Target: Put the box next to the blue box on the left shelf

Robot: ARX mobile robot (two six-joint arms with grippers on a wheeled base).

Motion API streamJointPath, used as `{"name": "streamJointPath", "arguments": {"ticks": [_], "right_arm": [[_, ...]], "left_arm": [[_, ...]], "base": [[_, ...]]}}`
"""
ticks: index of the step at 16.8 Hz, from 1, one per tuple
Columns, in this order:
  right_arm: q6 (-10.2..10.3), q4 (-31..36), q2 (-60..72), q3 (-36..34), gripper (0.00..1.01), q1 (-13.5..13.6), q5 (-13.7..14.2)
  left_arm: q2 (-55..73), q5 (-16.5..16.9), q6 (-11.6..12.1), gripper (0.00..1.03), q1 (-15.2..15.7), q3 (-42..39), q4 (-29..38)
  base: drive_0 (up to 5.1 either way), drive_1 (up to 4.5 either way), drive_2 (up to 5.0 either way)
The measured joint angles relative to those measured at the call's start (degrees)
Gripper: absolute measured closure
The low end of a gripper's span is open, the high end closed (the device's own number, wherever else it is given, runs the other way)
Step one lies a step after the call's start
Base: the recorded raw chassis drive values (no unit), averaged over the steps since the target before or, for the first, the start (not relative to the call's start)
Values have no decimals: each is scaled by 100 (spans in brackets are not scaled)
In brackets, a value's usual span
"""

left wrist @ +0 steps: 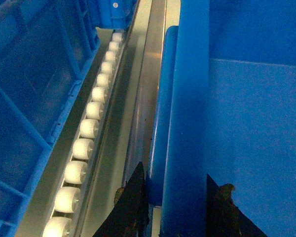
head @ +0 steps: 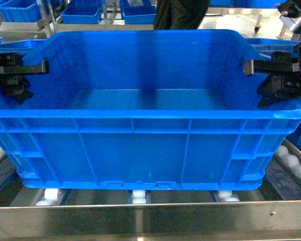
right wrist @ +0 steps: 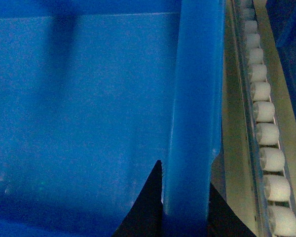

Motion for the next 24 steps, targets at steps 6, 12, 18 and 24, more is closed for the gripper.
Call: {"name": "streamJointPath", "arguments": {"ticks": [6, 12, 18, 24], "right_arm": [[-236, -234, 323, 398, 64, -210, -798], [378, 1506, -389, 101, 1, -286, -1698], [133, 2841, -520, -424, 11, -173, -824], [-800, 5329, -2184, -3598, 89, -514, 901]], "left_arm": [[330, -63, 44, 70, -63, 330, 79], [208, 120, -439, 5, -203, 459, 1606], [-247, 264, -37, 22, -214, -264, 2859], [-2096, 527, 391, 99, 35, -3217, 3926]], "base": [[0, 0, 0], [0, 0, 0], [0, 0, 0], [0, 0, 0]]}}
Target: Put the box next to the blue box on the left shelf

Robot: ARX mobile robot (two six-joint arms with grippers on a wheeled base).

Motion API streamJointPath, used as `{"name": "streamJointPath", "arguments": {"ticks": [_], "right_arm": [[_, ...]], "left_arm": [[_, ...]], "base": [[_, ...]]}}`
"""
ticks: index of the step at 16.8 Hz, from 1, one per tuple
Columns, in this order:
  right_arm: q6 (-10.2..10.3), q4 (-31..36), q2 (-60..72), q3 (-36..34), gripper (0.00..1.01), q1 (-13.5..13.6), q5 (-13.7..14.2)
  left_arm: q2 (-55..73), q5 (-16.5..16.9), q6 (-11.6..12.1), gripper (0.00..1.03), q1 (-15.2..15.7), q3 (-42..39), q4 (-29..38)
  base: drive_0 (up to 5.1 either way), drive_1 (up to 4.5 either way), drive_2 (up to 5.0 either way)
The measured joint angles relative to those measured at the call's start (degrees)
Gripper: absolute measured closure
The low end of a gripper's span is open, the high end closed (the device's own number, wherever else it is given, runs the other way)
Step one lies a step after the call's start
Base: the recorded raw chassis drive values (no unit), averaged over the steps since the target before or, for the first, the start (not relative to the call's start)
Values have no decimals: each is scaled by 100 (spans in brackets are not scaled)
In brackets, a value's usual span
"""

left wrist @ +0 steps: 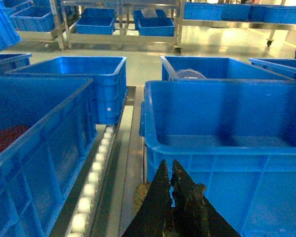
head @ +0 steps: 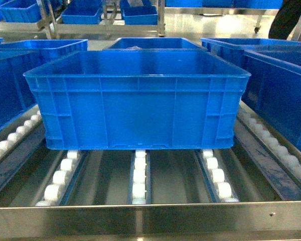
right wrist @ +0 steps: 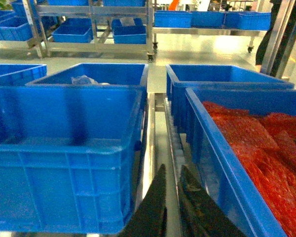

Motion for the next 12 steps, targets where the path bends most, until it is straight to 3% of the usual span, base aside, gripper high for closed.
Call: {"name": "streamJointPath", "arguments": {"ticks": [1, 3, 4, 5, 9, 10, 12], "right_arm": [[-33, 13, -219, -323, 101, -61, -26], [-37, 31, -776, -857, 100, -186, -68], [-50, 0, -1036, -1062, 100, -400, -435], [-46, -68, -1279, -1261, 100, -533, -428], [-50, -560, -2293, -1808, 100, -518, -452], [-50, -719, -2540, -1906, 100, -518, -452], [-52, -610, -2811, -2208, 100, -518, -452]], "left_arm": [[-293, 247, 7, 101, 166, -308, 39], [-859, 267, 7, 101, 350, -848, 37], [-1093, 293, 9, 101, 323, -1075, -22], [-1349, 308, 9, 101, 302, -1266, -81], [-2411, 306, 9, 101, 308, -1816, -619], [-2435, 306, 7, 101, 308, -2031, -184], [-2946, 306, 9, 101, 308, -2291, -809]], "base": [[0, 0, 0], [0, 0, 0], [0, 0, 0], [0, 0, 0], [0, 0, 0], [0, 0, 0], [0, 0, 0]]}}
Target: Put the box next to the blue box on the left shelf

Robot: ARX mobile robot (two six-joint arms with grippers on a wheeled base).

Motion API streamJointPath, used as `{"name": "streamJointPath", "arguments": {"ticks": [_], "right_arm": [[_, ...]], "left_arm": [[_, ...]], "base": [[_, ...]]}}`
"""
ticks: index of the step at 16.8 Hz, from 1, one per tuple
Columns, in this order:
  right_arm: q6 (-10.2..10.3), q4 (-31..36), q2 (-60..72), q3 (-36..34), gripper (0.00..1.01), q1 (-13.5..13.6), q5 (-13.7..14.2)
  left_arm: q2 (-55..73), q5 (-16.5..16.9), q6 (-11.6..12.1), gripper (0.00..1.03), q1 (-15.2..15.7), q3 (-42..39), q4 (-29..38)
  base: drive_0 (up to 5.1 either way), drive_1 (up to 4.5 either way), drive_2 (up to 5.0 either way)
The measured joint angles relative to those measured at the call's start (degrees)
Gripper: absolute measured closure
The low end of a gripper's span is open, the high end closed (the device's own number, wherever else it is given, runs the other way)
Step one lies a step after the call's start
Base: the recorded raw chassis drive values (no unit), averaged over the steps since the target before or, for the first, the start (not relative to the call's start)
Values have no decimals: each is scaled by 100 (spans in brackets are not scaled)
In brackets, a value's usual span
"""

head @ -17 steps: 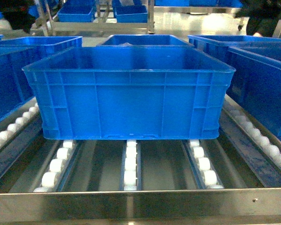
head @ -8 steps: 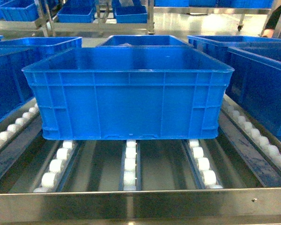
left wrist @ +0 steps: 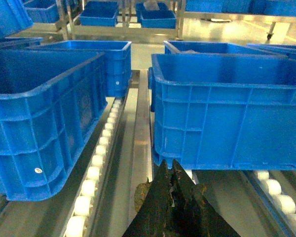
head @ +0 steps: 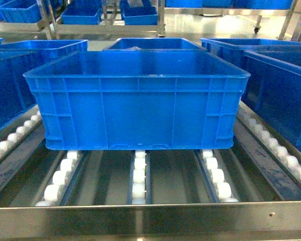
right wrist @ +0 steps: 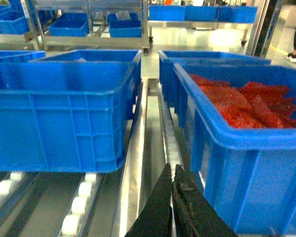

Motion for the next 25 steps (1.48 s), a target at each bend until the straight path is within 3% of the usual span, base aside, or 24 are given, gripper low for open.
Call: {"name": "streamJointPath", "arguments": {"ticks": [9, 18, 19, 20, 21, 25], "right_arm": [[0, -2214, -2404, -140, 100, 0, 0], [-2, -3467, -3679, -140, 100, 0, 0], [0, -3733, -3864, -140, 100, 0, 2], [-2, -4548, -4478, -138, 100, 0, -11], [-2, -4406, -4677, -122, 100, -2, -2], [-2, -4500, -4675, -140, 100, 0, 4]], "left_arm": [[-2544, 0, -2, 101, 0, -50, -2201], [-3904, 0, -2, 101, 0, -50, -3534], [-3993, 2, 0, 101, 0, -50, -3613], [-4441, -13, -2, 101, 0, -48, -4282], [-4898, -7, -2, 101, 0, -48, -4669], [-4920, 4, 9, 101, 0, -48, -4625]], "base": [[0, 0, 0], [0, 0, 0], [0, 0, 0], [0, 0, 0], [0, 0, 0], [0, 0, 0]]}}
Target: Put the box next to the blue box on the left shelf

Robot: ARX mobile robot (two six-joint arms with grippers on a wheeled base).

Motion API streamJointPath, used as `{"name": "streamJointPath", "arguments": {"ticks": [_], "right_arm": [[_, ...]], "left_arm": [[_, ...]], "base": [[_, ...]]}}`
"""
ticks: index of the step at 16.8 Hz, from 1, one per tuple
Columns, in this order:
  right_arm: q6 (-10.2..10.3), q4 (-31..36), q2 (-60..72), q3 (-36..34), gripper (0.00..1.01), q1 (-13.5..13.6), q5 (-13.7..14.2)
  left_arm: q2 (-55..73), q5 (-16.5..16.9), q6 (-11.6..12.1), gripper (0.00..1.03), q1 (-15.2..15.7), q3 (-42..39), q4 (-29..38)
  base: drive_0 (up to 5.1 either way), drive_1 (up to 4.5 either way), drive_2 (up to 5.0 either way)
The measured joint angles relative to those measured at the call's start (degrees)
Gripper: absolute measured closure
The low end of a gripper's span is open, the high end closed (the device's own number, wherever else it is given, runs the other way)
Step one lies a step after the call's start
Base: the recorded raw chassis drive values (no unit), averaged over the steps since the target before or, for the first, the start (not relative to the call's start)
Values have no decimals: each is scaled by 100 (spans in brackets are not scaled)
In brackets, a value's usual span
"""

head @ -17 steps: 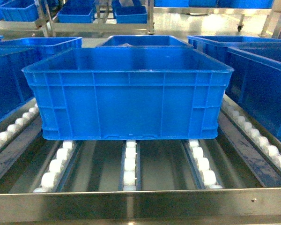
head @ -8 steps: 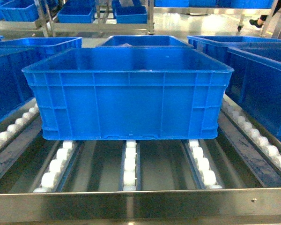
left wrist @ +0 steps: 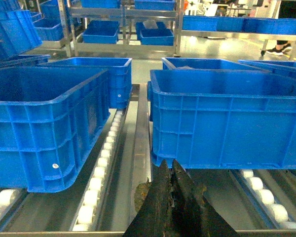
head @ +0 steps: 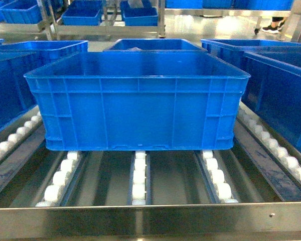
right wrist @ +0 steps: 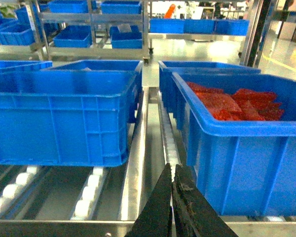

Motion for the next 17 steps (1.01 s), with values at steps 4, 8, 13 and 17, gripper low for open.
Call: {"name": "streamJointPath", "arguments": {"ticks": [4, 8, 13, 17], "right_arm": [[-2, -31, 0, 0, 94, 0, -2], [-2, -20, 0, 0, 67, 0, -4], [-2, -22, 0, 0, 3, 0, -4], [-2, -22, 0, 0, 3, 0, -4]], "left_arm": [[0, -2, 0, 100, 0, 0, -17], [0, -4, 0, 73, 0, 0, -17], [0, -4, 7, 3, 0, 0, -17], [0, -4, 4, 5, 0, 0, -17]], "base": [[0, 0, 0], [0, 0, 0], [0, 0, 0], [0, 0, 0]]}}
